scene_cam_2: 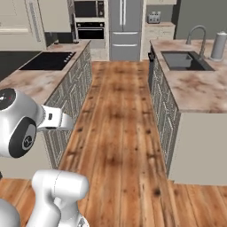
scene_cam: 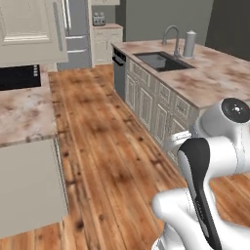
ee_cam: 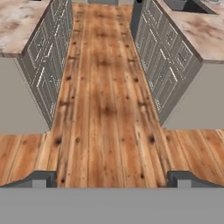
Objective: Pick the avocado and bread from the counter and place them on the plate. Then pick the jam from the cabinet and place it next to the plate. Lastly close the cabinet door.
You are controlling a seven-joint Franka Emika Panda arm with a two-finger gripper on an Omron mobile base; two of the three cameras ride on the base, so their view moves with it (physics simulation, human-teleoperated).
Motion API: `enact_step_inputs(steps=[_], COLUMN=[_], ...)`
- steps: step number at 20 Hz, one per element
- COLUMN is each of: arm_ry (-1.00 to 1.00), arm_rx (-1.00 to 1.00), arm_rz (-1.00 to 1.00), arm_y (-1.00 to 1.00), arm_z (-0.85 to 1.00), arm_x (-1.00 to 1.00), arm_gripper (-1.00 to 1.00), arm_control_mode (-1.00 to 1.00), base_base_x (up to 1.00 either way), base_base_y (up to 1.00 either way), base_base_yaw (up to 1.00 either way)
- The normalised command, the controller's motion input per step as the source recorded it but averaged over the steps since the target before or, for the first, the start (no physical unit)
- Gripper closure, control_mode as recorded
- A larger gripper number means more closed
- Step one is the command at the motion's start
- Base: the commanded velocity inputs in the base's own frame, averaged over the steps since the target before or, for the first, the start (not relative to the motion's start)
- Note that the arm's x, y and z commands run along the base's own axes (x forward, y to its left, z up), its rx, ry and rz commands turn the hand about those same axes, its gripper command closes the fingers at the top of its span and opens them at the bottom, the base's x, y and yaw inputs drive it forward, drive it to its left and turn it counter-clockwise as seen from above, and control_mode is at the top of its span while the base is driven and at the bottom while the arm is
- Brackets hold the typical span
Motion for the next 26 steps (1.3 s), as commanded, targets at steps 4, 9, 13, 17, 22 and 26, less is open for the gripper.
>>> enact_step_inputs(steps=[4,9,13,17,22,26], arm_ry=[0.00,0.00,0.00,0.00,0.00,0.00], arm_rx=[0.00,0.00,0.00,0.00,0.00,0.00], arm_rz=[0.00,0.00,0.00,0.00,0.00,0.00], arm_y=[0.00,0.00,0.00,0.00,0.00,0.00], arm_z=[0.00,0.00,0.00,0.00,0.00,0.00], arm_x=[0.00,0.00,0.00,0.00,0.00,0.00], arm_gripper=[-1.00,-1.00,-1.00,-1.00,-1.00,-1.00], arm_control_mode=[1.00,1.00,1.00,1.00,1.00,1.00], base_base_x=[0.42,0.49,0.55,0.60,0.63,0.62], base_base_y=[-0.47,-0.47,-0.51,-0.51,-0.46,-0.44], base_base_yaw=[0.30,0.30,0.29,0.27,0.26,0.27])
